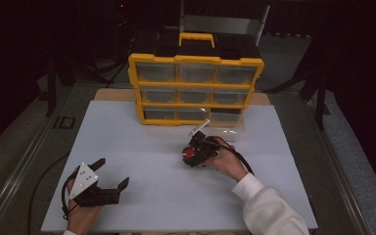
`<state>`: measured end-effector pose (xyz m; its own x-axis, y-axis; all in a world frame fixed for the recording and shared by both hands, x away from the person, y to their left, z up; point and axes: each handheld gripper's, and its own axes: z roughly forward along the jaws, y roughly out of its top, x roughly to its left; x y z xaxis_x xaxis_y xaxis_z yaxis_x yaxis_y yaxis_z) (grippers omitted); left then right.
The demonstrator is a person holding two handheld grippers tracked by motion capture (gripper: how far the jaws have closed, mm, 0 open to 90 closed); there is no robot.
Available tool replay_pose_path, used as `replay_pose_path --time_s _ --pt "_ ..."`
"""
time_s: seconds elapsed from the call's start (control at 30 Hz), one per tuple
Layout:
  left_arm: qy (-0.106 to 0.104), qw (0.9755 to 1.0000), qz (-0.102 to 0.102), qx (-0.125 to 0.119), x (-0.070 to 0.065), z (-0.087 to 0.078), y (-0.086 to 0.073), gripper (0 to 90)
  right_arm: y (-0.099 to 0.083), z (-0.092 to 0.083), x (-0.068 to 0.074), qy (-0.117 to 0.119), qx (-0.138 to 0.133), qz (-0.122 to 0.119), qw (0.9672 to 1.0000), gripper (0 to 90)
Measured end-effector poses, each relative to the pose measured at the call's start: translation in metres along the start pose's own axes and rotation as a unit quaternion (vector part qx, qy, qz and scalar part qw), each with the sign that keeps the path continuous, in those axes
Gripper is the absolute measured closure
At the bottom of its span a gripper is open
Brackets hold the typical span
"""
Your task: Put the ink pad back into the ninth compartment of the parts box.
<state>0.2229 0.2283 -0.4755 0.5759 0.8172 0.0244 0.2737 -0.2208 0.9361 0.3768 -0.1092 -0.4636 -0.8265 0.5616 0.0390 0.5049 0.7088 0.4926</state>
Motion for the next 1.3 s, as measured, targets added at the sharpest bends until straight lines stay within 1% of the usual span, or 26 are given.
replay_pose_path --time_s 0.93,1.3 --pt "-0.001 1.0000 0.000 0.000 0.000 0.001 0.000 0.4 0.008 -0.020 -0.008 -0.010 -0.026 0.015 0.9995 29.6" --pt "0.000 1.0000 0.001 0.000 0.000 0.001 0.000 0.4 0.007 -0.028 -0.013 -0.014 -0.037 0.028 0.9988 29.5"
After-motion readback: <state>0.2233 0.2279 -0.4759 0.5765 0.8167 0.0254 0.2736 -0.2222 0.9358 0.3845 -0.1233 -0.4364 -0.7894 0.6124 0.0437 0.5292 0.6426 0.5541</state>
